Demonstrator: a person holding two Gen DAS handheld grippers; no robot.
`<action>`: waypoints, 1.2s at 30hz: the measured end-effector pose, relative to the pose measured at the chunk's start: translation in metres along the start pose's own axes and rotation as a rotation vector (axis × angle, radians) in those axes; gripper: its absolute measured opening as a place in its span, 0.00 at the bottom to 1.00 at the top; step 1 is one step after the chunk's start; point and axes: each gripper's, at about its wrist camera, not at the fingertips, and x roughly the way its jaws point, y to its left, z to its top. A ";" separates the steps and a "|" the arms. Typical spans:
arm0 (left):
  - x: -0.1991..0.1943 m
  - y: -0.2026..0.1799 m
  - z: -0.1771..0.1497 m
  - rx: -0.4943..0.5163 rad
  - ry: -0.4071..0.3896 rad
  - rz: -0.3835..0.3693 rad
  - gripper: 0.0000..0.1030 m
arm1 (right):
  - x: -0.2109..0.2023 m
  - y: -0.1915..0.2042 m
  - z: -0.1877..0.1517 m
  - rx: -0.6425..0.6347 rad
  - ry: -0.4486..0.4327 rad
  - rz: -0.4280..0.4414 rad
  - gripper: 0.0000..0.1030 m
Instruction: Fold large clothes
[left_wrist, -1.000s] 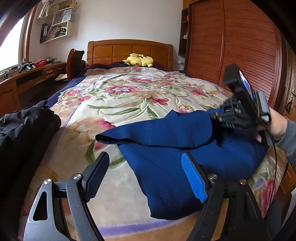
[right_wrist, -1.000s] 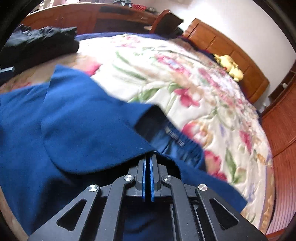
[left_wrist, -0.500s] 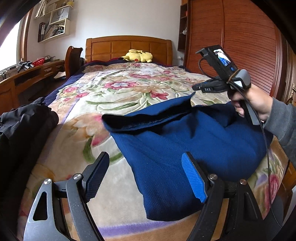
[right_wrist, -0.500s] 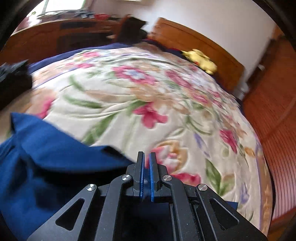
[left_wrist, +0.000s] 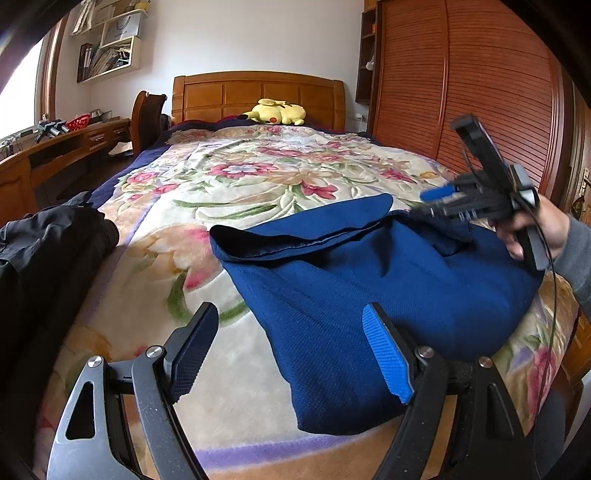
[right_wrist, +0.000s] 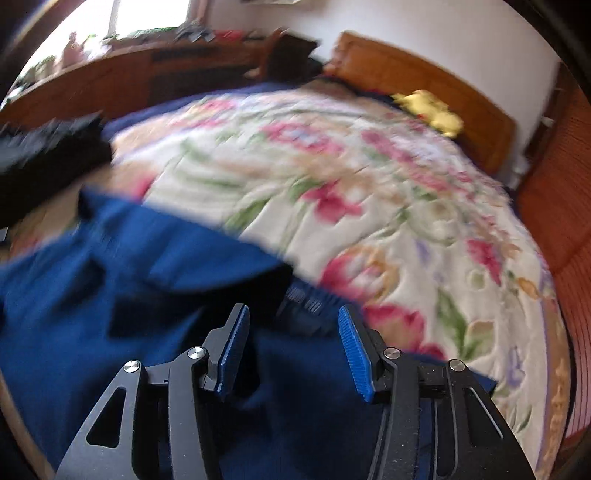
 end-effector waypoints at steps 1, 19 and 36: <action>0.000 0.000 0.000 0.001 -0.001 0.000 0.79 | 0.003 0.004 -0.003 -0.027 0.015 0.008 0.51; 0.014 0.000 -0.006 0.010 0.047 0.013 0.79 | 0.057 -0.010 0.047 -0.015 -0.018 -0.143 0.08; 0.017 0.000 -0.010 0.014 0.070 0.010 0.79 | 0.004 -0.060 0.011 0.149 -0.118 -0.212 0.55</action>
